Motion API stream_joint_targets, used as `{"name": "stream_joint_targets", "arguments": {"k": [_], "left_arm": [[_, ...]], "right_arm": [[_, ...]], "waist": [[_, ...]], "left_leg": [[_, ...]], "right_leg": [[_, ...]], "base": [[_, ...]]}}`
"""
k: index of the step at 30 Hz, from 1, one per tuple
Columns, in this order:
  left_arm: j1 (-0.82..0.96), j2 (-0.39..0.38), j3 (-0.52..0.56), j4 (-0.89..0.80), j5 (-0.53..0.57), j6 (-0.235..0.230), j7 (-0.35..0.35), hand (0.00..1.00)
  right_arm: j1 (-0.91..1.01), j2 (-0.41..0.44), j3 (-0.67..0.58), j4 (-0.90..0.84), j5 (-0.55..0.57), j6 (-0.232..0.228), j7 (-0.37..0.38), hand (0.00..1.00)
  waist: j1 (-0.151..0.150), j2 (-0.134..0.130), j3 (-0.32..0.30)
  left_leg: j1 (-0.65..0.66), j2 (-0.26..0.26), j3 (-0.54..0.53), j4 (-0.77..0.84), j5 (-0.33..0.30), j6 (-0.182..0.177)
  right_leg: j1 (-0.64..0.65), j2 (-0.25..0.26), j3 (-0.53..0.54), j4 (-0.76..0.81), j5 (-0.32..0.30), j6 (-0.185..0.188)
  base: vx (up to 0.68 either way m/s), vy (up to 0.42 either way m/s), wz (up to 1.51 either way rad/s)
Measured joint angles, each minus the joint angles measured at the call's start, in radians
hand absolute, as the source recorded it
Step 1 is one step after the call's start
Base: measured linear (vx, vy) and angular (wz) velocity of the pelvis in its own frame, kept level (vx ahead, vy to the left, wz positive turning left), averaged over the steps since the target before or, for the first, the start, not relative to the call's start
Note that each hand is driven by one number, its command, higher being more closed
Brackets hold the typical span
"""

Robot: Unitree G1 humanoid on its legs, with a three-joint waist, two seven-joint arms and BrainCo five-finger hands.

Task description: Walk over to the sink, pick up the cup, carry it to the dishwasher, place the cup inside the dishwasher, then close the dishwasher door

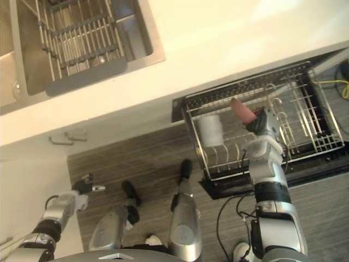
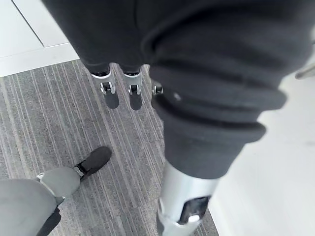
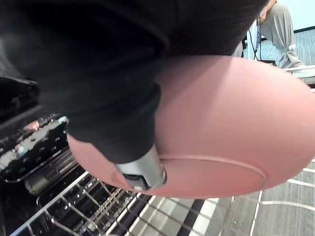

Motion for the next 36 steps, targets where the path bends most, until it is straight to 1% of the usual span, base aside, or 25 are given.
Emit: {"name": "stream_joint_targets", "arguments": {"k": [1, 4, 5, 7, 8, 9, 11, 13, 16, 17, 19, 20, 21, 22, 24, 26, 27, 29, 30, 32, 34, 36], "left_arm": [[-0.002, 0.0, -0.002, 0.001, 0.0, 0.0, 0.0, 0.0], [-0.003, 0.001, -0.006, 0.003, -0.001, -0.015, 0.008, 0.0], [-0.003, 0.001, -0.017, 0.004, -0.002, -0.029, 0.016, 0.0], [-0.003, -0.001, -0.028, 0.005, -0.009, -0.045, 0.024, 0.0], [-0.003, -0.001, -0.035, 0.007, -0.01, -0.06, 0.03, 0.0], [-0.003, -0.001, -0.04, 0.011, -0.011, -0.068, 0.036, 0.0], [-0.001, -0.004, -0.048, 0.023, -0.031, -0.088, 0.05, 0.0], [0.003, -0.004, -0.057, 0.035, -0.039, -0.108, 0.063, 0.0], [0.022, -0.008, -0.064, 0.035, -0.039, -0.132, 0.067, 0.0], [0.027, -0.008, -0.065, 0.035, -0.039, -0.138, 0.068, 0.0], [0.036, -0.008, -0.066, 0.035, -0.039, -0.149, 0.073, 0.0], [0.037, -0.008, -0.069, 0.035, -0.039, -0.152, 0.076, 0.0], [0.037, -0.009, -0.074, 0.036, -0.039, -0.153, 0.079, 0.0], [0.037, -0.011, -0.078, 0.036, -0.038, -0.153, 0.08, 0.0], [0.037, -0.023, -0.081, 0.037, -0.038, -0.153, 0.079, 0.0], [0.042, -0.034, -0.08, 0.036, -0.036, -0.153, 0.075, 0.0], [0.046, -0.036, -0.08, 0.035, -0.035, -0.153, 0.072, 0.0], [0.068, -0.036, -0.078, 0.034, -0.024, -0.151, 0.064, 0.0], [0.074, -0.036, -0.077, 0.033, -0.018, -0.15, 0.062, 0.0], [0.077, -0.038, -0.069, 0.031, -0.014, -0.142, 0.052, 0.0], [0.085, -0.042, -0.06, 0.029, 0.0, -0.129, 0.043, 0.0], [0.113, -0.043, -0.057, 0.023, 0.004, -0.112, 0.042, 0.0]], "right_arm": [[-0.007, 0.0, 0.0, 0.016, 0.001, 0.001, -0.007, 1.0], [-0.056, -0.001, 0.018, 0.073, 0.003, 0.019, -0.08, 1.0], [-0.076, -0.001, 0.028, 0.101, -0.003, 0.027, -0.116, 1.0], [-0.102, -0.001, 0.037, 0.13, -0.011, 0.048, -0.171, 1.0], [-0.11, -0.002, 0.037, 0.136, -0.032, 0.068, -0.207, 1.0], [-0.112, -0.003, 0.037, 0.138, -0.044, 0.075, -0.222, 1.0], [-0.112, -0.004, 0.037, 0.15, -0.094, 0.105, -0.274, 1.0], [-0.11, -0.005, 0.037, 0.165, -0.123, 0.117, -0.288, 1.0], [-0.102, -0.008, 0.037, 0.165, -0.138, 0.14, -0.314, 1.0], [-0.098, -0.008, 0.037, 0.165, -0.147, 0.145, -0.32, 0.0], [-0.089, -0.009, 0.037, 0.165, -0.153, 0.148, -0.319, 0.0], [-0.079, -0.009, 0.036, 0.165, -0.137, 0.149, -0.294, 0.0], [-0.063, -0.009, 0.036, 0.167, -0.097, 0.151, -0.252, 0.0], [-0.054, -0.008, 0.036, 0.17, -0.078, 0.151, -0.235, 0.0], [-0.021, -0.002, 0.026, 0.2, 0.044, 0.133, -0.178, 0.0], [0.007, 0.021, -0.024, 0.215, 0.212, 0.093, -0.115, 0.0], [0.011, 0.029, -0.029, 0.216, 0.249, 0.078, -0.1, 0.0], [0.014, 0.061, -0.054, 0.222, 0.39, 0.017, -0.034, 0.0], [0.019, 0.066, -0.055, 0.218, 0.44, -0.001, -0.017, 0.0], [0.055, 0.072, -0.083, 0.14, 0.561, -0.031, 0.047, 0.0], [0.084, 0.078, -0.107, 0.057, 0.611, -0.048, 0.076, 0.0], [0.119, 0.097, -0.163, -0.044, 0.64, -0.064, 0.076, 0.0]], "waist": [[0.006, 0.001, 0.001], [0.01, 0.003, 0.002], [0.013, 0.005, 0.003], [0.016, 0.012, 0.007], [0.018, 0.02, 0.01], [0.018, 0.025, 0.013], [0.018, 0.042, 0.02], [0.015, 0.047, 0.021], [0.008, 0.047, 0.021], [0.009, 0.047, 0.021], [0.009, 0.047, 0.021], [0.008, 0.048, 0.02], [0.007, 0.049, 0.02], [0.007, 0.049, 0.02], [0.001, 0.05, 0.019], [0.002, 0.05, 0.019], [0.002, 0.05, 0.019], [-0.004, 0.05, 0.018], [-0.008, 0.05, 0.018], [-0.009, 0.048, 0.011], [-0.008, 0.047, -0.011], [-0.014, 0.044, -0.051]], "left_leg": [[-0.003, -0.001, -0.002, 0.0, 0.0, 0.0], [-0.017, -0.006, -0.016, 0.0, 0.002, 0.004], [-0.018, -0.008, -0.018, 0.0, 0.002, 0.004], [-0.021, -0.013, -0.018, 0.0, 0.001, 0.008], [-0.023, -0.017, -0.017, 0.0, 0.001, 0.01], [-0.025, -0.018, -0.017, 0.0, 0.001, 0.01], [-0.026, -0.021, -0.017, 0.0, 0.001, 0.012], [-0.025, -0.021, -0.016, 0.0, 0.001, 0.012], [-0.02, -0.021, -0.012, -0.002, 0.001, 0.012], [-0.017, -0.021, -0.008, -0.003, 0.001, 0.012], [-0.009, -0.022, 0.0, -0.007, 0.001, 0.012], [-0.007, -0.023, 0.001, -0.008, 0.001, 0.012], [-0.004, -0.022, -0.002, -0.008, 0.002, 0.012], [-0.002, -0.022, -0.004, -0.008, 0.002, 0.012], [0.008, -0.021, -0.018, -0.008, 0.002, 0.013], [0.02, -0.023, -0.02, -0.01, 0.002, 0.013], [0.023, -0.024, -0.02, -0.011, 0.002, 0.013], [0.035, -0.026, -0.018, -0.017, 0.002, 0.013], [0.041, -0.026, -0.018, -0.018, 0.002, 0.012], [0.05, -0.025, -0.018, -0.018, -0.001, 0.011], [0.059, -0.026, -0.008, -0.025, -0.003, 0.011], [0.082, -0.027, 0.013, -0.043, -0.005, 0.009]], "right_leg": [[-0.002, -0.001, -0.001, 0.0, 0.0, 0.0], [-0.006, -0.008, -0.015, 0.0, 0.0, 0.0], [-0.006, -0.011, -0.017, 0.0, 0.0, 0.001], [-0.008, -0.015, -0.017, 0.0, 0.002, 0.003], [-0.011, -0.019, -0.016, 0.0, 0.003, 0.005], [-0.013, -0.02, -0.016, 0.0, 0.004, 0.006], [-0.014, -0.023, -0.016, 0.0, 0.005, 0.007], [-0.015, -0.023, -0.016, 0.0, 0.005, 0.007], [-0.014, -0.023, -0.012, 0.0, 0.005, 0.008], [-0.013, -0.023, -0.008, 0.0, 0.005, 0.008], [-0.012, -0.022, 0.0, 0.0, 0.006, 0.008], [-0.01, -0.023, -0.002, 0.0, 0.006, 0.009], [-0.005, -0.024, -0.006, 0.0, 0.006, 0.009], [-0.001, -0.025, -0.011, 0.0, 0.006, 0.009], [0.02, -0.029, -0.028, 0.0, 0.001, 0.014], [0.033, -0.031, -0.028, 0.0, -0.001, 0.016], [0.035, -0.031, -0.028, 0.0, -0.002, 0.017], [0.042, -0.032, -0.029, 0.0, -0.008, 0.02], [0.048, -0.032, -0.029, 0.0, -0.009, 0.02], [0.058, -0.031, -0.031, 0.0, -0.013, 0.022], [0.059, -0.029, -0.025, 0.0, -0.014, 0.025], [0.062, -0.025, -0.012, 0.0, -0.015, 0.026]], "base": [[0.02, 0.016, 0.12], [0.02, 0.019, 0.14], [0.01, 0.021, 0.07], [0.0, 0.012, 0.02], [0.0, 0.0, 0.0], [0.0, 0.0, 0.0], [0.0, 0.0, 0.0], [0.0, 0.0, 0.0], [0.0, 0.002, -0.04], [-0.01, 0.004, -0.12], [-0.01, 0.002, -0.1], [0.0, 0.0, 0.0], [0.0, 0.002, 0.03], [0.0, 0.004, 0.11], [0.0, 0.01, 0.18], [-0.01, 0.014, 0.08], [-0.01, 0.006, -0.04], [0.01, 0.005, -0.05], [0.0, 0.0, 0.0], [0.0, 0.0, 0.0], [0.03, 0.008, -0.11], [0.08, 0.016, -0.22]]}}
